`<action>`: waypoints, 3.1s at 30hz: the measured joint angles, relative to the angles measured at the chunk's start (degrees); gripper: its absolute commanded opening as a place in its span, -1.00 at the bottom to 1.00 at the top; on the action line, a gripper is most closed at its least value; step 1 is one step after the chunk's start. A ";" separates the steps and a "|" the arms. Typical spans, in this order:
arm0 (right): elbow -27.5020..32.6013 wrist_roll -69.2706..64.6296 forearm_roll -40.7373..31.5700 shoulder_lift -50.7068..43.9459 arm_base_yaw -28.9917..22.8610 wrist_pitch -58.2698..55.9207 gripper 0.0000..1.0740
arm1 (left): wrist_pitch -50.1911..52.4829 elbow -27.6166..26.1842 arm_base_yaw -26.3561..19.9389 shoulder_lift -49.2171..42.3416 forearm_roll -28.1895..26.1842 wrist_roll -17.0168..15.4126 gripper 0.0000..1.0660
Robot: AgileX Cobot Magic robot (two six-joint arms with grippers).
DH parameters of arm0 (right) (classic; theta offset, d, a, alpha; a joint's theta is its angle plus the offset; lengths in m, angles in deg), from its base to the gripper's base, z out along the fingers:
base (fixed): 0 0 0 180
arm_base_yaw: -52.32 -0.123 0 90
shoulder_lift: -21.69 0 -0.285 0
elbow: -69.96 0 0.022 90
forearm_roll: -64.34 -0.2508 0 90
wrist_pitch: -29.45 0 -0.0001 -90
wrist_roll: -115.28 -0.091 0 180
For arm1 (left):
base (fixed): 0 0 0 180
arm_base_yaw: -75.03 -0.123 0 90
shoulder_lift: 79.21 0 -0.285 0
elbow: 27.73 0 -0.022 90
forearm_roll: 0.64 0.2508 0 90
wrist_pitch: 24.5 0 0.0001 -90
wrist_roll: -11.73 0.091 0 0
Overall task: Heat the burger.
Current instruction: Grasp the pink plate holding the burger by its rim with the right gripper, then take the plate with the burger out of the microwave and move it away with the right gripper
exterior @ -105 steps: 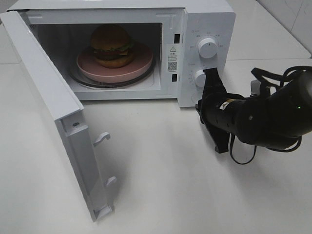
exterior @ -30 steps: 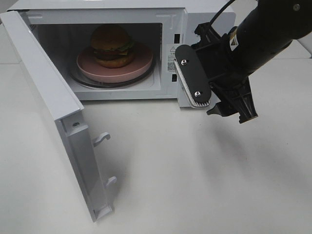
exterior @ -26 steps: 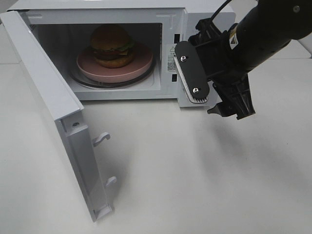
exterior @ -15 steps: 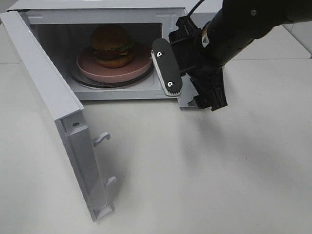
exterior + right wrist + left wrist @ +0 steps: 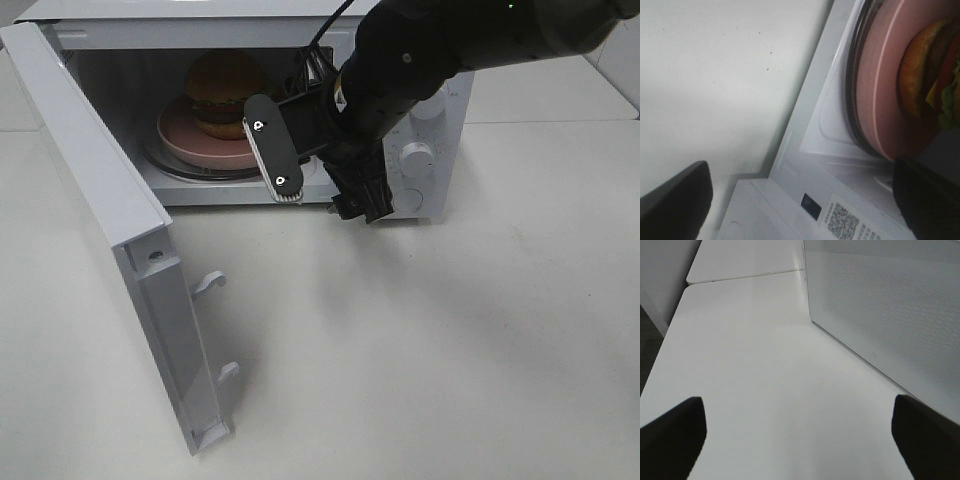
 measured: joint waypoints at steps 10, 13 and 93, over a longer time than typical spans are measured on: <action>-5.61 -0.74 0.00 5.50 0.00 0.57 0.74 | 0.00 0.00 0.00 0.00 0.00 0.00 0.74; -7.51 -1.15 0.00 7.45 0.00 0.69 0.72 | 0.00 0.00 0.00 0.00 0.00 0.00 0.74; -26.24 2.69 -12.32 24.06 -0.34 -0.11 -1.00 | 0.00 0.00 0.00 0.00 4.24 0.00 0.74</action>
